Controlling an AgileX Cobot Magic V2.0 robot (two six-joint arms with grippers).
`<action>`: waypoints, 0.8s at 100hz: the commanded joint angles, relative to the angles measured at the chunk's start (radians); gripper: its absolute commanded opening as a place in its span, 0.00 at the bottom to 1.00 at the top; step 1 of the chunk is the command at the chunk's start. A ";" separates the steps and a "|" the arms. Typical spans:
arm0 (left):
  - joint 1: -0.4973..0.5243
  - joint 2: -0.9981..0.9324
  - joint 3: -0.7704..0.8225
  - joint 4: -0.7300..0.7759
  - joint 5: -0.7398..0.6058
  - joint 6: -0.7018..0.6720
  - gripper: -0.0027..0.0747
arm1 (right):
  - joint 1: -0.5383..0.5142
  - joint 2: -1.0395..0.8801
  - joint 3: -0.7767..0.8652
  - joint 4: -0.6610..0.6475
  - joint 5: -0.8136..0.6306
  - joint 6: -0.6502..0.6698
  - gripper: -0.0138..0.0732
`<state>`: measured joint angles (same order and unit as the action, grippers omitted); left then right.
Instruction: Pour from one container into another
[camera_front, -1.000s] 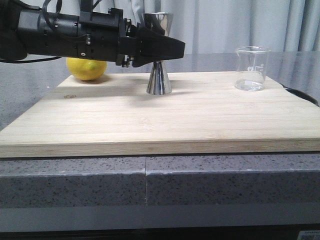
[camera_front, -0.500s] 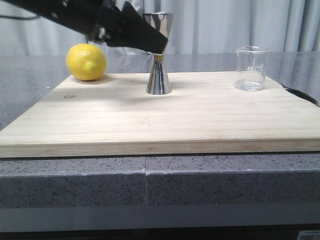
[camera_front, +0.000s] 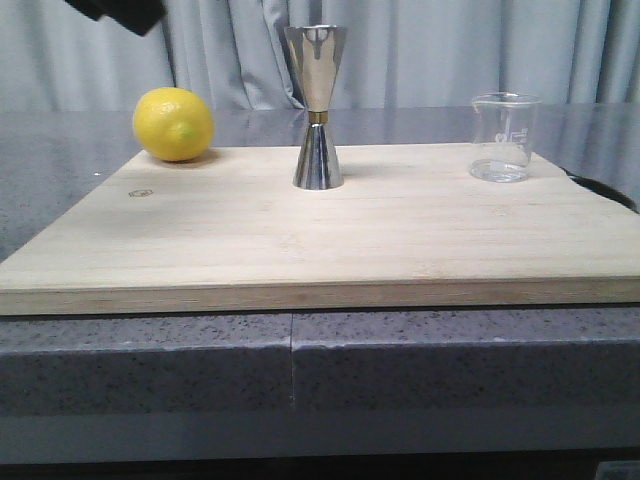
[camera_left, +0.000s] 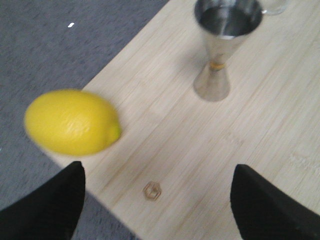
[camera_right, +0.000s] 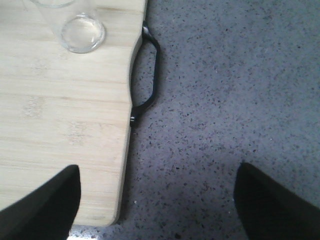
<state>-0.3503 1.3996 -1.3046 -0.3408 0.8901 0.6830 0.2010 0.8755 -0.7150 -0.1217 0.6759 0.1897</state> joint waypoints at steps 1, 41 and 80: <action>-0.005 -0.079 -0.029 0.175 0.017 -0.248 0.74 | -0.003 -0.013 -0.035 -0.020 -0.059 0.001 0.81; -0.005 -0.272 0.130 0.529 0.059 -0.775 0.74 | -0.003 -0.047 -0.035 -0.020 -0.065 0.001 0.81; -0.005 -0.587 0.465 0.524 -0.172 -0.868 0.74 | -0.003 -0.261 -0.028 -0.015 -0.087 -0.003 0.81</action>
<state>-0.3503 0.8806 -0.8683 0.1784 0.8186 -0.1659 0.2010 0.6547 -0.7150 -0.1217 0.6589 0.1897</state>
